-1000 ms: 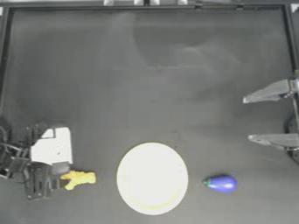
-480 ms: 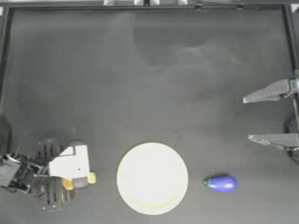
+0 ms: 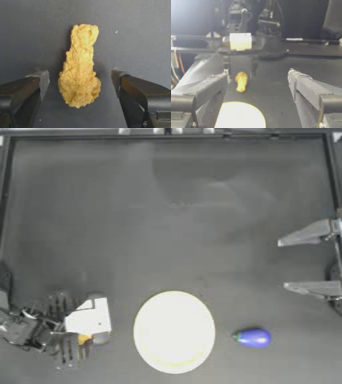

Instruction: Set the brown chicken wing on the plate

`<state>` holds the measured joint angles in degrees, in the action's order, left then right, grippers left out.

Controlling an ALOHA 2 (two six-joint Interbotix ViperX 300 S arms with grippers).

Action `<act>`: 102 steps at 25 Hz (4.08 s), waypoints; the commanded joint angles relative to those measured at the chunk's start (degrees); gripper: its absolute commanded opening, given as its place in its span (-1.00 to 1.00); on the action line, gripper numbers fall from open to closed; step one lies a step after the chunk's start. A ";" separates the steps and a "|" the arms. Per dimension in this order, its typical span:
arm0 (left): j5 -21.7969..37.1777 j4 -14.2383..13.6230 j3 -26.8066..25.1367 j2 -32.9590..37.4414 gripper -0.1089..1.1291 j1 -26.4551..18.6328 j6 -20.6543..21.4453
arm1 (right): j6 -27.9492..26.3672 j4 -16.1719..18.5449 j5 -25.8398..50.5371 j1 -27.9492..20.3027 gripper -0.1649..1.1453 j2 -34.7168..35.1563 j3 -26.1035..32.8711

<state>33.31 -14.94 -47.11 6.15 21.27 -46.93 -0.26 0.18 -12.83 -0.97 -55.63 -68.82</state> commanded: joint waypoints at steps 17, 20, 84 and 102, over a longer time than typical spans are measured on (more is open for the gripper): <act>-0.88 1.76 1.05 -0.18 -0.27 0.00 0.18 | -0.09 0.18 -0.88 0.00 0.78 0.35 0.35; -0.79 1.32 1.76 1.32 -0.24 -0.09 0.44 | -0.09 0.18 -0.88 0.00 0.78 0.35 0.35; -11.78 -1.93 27.25 -18.81 0.87 -11.95 22.41 | -0.44 -0.97 -2.72 0.00 0.78 0.18 -2.11; -9.58 -3.52 27.16 -8.00 0.79 -13.45 29.27 | -0.26 -0.88 -2.72 0.00 0.78 0.09 -2.11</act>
<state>23.91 -18.02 -20.92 -7.29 7.91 -18.11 -0.62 -0.53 -15.12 -1.05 -55.72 -71.54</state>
